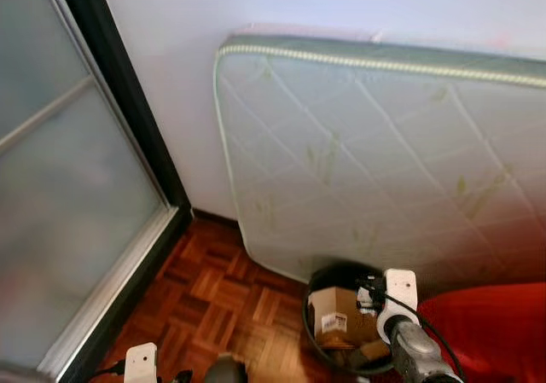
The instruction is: Clean up the room
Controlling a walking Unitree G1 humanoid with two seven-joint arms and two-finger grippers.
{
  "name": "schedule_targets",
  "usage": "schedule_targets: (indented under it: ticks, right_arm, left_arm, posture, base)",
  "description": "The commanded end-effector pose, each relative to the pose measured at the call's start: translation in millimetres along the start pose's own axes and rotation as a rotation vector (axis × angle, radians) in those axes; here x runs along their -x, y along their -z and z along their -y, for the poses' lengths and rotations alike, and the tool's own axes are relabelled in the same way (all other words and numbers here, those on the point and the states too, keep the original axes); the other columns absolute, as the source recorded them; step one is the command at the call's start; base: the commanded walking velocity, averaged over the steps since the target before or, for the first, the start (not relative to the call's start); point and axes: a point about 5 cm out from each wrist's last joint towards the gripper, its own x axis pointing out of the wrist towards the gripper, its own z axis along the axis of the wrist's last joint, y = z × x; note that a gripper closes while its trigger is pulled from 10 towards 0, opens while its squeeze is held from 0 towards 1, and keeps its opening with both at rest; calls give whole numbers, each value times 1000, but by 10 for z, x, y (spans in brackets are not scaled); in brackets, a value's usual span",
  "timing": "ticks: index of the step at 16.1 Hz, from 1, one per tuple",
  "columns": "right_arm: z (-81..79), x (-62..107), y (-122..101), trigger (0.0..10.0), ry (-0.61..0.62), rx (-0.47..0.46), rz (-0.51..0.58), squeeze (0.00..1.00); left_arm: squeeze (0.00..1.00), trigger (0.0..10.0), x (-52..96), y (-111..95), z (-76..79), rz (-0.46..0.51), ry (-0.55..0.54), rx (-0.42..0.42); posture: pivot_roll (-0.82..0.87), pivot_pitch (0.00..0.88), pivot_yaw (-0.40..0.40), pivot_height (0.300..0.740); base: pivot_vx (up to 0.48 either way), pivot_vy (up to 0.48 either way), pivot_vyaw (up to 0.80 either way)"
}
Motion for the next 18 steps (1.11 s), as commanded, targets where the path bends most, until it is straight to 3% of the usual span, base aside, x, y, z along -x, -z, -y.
schedule_targets:
  ticks: [1,7,8,9,10,18]
  right_arm:
    - [16,-18,-77,10000,19,18,28,0]
    - [40,-62,-272,10000,48,-19,89,0]
    - [28,-68,-293,10000,45,-24,95,573]
    - [26,-69,-298,10000,46,-26,97,965]
    - [20,-70,-300,10000,43,-30,99,1000]
    - [14,-64,-278,10000,33,-47,96,1000]
  left_arm:
    - [0,10000,23,39,-49,-7,-3,-27]
    - [0,10000,41,92,-46,-6,6,-37]
    - [0,10000,42,94,-47,-6,6,-37]
    - [0,10000,44,98,-47,-5,6,-37]
    - [0,10000,45,100,-48,-5,6,-38]
    - [0,10000,45,93,-57,-3,1,-39]
  posture:
    - [129,215,39,666]
    - [154,261,36,666]
    - [154,261,36,666]
    - [160,264,36,666]
    - [160,264,36,666]
    - [168,264,40,666]
  base:
    - [0,0,0]
    - [0,0,0]
    - [0,0,0]
    - [0,0,0]
    - [0,0,0]
    - [0,0,0]
